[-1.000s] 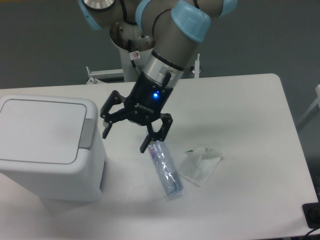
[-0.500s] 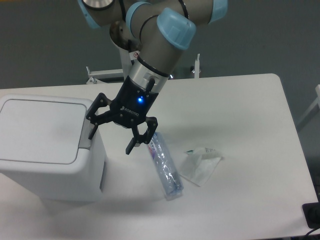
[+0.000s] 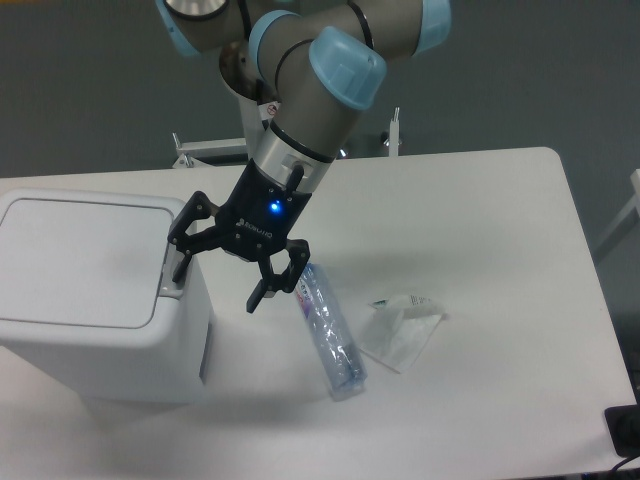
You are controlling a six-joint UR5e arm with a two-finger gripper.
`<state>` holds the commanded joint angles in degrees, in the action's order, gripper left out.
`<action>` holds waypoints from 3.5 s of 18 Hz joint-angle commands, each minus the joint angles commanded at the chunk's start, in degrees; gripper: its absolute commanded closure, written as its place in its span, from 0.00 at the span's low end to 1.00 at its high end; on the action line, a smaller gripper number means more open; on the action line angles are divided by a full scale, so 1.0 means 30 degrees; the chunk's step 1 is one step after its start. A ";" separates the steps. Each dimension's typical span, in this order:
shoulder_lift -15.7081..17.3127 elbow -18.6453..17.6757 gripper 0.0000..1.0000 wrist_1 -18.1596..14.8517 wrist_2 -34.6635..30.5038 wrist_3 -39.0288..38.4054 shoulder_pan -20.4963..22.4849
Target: Open the trash can
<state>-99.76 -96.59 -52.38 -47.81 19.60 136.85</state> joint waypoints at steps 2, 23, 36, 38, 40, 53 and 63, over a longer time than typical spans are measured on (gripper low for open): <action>0.0000 0.0000 0.00 0.0000 0.0000 0.0029 0.0000; 0.0029 0.1845 0.00 -0.0059 0.0146 0.0058 0.1579; -0.1664 0.1757 0.00 -0.0001 -0.0233 0.5910 0.6207; -0.2312 0.1933 0.00 -0.0087 -0.1719 0.7463 0.7144; -0.2722 0.2079 0.00 -0.0088 -0.4002 0.8840 0.7499; -0.4453 0.3603 0.00 -0.4656 -1.1944 1.7193 0.7676; -0.4395 0.3399 0.00 -0.4424 -1.3883 1.9625 0.7295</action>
<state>-112.94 -86.40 -65.65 -89.46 78.48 158.73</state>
